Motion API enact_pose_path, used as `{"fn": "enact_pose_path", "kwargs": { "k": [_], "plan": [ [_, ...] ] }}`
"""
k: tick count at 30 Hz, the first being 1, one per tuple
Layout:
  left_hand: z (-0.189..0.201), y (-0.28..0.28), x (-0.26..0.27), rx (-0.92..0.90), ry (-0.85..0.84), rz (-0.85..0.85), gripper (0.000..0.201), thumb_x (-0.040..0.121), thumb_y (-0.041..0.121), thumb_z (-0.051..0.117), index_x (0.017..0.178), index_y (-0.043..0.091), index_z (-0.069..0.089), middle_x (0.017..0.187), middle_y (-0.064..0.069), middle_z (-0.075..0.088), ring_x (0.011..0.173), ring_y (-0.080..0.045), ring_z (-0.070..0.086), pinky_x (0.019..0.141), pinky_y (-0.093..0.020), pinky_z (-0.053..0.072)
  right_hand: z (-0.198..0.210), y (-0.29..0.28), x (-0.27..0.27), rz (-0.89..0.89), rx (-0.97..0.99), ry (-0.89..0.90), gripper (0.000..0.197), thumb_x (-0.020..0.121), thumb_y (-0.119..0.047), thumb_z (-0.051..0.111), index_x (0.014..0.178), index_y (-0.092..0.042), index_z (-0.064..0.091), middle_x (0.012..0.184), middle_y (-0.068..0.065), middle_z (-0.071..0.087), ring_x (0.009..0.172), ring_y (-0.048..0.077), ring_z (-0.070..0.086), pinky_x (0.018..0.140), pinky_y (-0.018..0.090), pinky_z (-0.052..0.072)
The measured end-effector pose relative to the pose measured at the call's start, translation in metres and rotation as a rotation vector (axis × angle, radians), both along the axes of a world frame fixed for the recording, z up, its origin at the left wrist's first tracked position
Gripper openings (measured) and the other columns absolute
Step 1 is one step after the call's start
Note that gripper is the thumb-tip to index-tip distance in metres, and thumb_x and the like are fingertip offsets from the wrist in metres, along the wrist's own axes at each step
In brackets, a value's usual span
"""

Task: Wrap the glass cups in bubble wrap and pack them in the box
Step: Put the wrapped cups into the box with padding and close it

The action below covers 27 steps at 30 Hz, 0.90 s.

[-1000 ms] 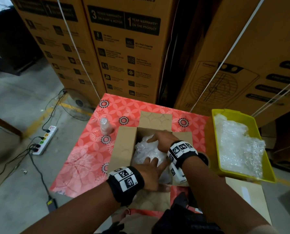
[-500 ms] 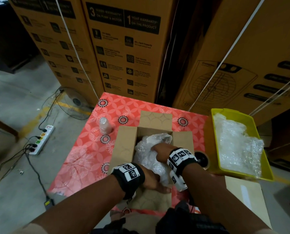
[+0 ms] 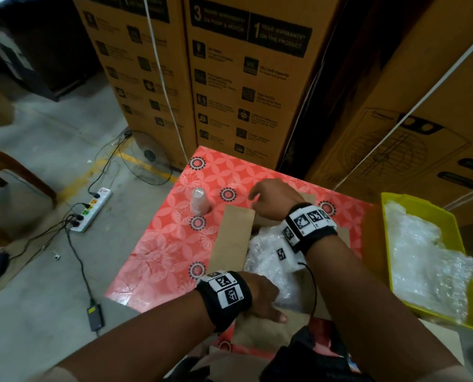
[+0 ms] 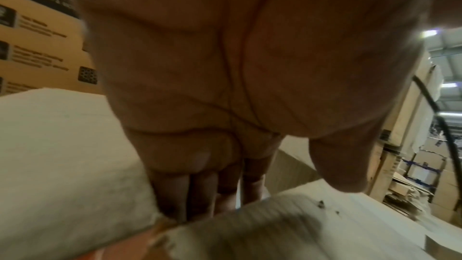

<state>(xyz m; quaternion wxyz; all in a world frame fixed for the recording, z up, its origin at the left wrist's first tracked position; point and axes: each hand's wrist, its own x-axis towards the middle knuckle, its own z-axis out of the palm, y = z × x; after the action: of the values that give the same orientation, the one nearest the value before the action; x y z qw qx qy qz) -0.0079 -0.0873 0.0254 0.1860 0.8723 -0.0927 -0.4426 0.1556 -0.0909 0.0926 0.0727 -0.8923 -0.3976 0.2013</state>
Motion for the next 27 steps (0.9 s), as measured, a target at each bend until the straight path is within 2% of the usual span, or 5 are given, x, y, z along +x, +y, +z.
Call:
{"fn": "enact_pose_path", "kwargs": {
  "k": [6, 11, 13, 20, 27],
  "plan": [
    [0.009, 0.034, -0.02, -0.287, -0.215, 0.152, 0.048, 0.105, 0.043, 0.063, 0.135, 0.006, 0.061, 0.132, -0.019, 0.065, 0.12, -0.037, 0.062, 0.102, -0.044, 0.05, -0.044, 0.123, -0.007, 0.122, -0.019, 0.062, 0.061, 0.093, -0.028, 0.069, 0.147, -0.009, 0.048, 0.127, 0.02, 0.067, 0.107, 0.036, 0.067, 0.086, 0.044, 0.06],
    [-0.001, 0.074, -0.051, -0.486, -0.452, 0.267, 0.041, 0.105, 0.035, 0.065, 0.131, 0.005, 0.066, 0.132, -0.017, 0.065, 0.12, -0.032, 0.059, 0.106, -0.042, 0.048, -0.1, 0.181, -0.012, 0.231, -0.203, 0.176, 0.094, 0.093, -0.025, 0.075, 0.168, -0.025, 0.02, 0.153, 0.023, 0.051, 0.131, 0.041, 0.058, 0.099, 0.042, 0.054],
    [-0.002, 0.085, -0.061, -0.547, -0.514, 0.326, 0.035, 0.103, 0.021, 0.071, 0.13, -0.001, 0.066, 0.13, -0.022, 0.064, 0.118, -0.034, 0.058, 0.103, -0.04, 0.046, -0.12, 0.192, -0.015, 0.212, -0.243, 0.18, 0.09, 0.092, -0.022, 0.072, 0.167, -0.033, 0.023, 0.156, 0.023, 0.048, 0.133, 0.04, 0.057, 0.102, 0.043, 0.055],
    [-0.006, 0.113, -0.081, -0.532, -0.525, 0.475, 0.02, 0.103, 0.015, 0.068, 0.116, 0.0, 0.07, 0.115, -0.019, 0.069, 0.101, -0.038, 0.066, 0.088, -0.046, 0.055, -0.137, 0.204, -0.016, 0.035, -0.133, 0.079, 0.046, 0.091, -0.008, 0.076, 0.137, -0.014, 0.069, 0.142, 0.018, 0.064, 0.127, 0.037, 0.063, 0.106, 0.041, 0.054],
    [0.0, 0.126, -0.065, -0.217, -0.551, 0.623, 0.019, 0.085, 0.026, 0.063, 0.096, 0.016, 0.074, 0.092, -0.009, 0.073, 0.082, -0.033, 0.07, 0.065, -0.037, 0.055, -0.109, 0.171, -0.001, -0.417, 0.316, 0.621, 0.011, 0.091, -0.007, 0.078, 0.102, -0.006, 0.074, 0.09, 0.017, 0.071, 0.078, 0.033, 0.069, 0.063, 0.037, 0.063]
  ]
}}
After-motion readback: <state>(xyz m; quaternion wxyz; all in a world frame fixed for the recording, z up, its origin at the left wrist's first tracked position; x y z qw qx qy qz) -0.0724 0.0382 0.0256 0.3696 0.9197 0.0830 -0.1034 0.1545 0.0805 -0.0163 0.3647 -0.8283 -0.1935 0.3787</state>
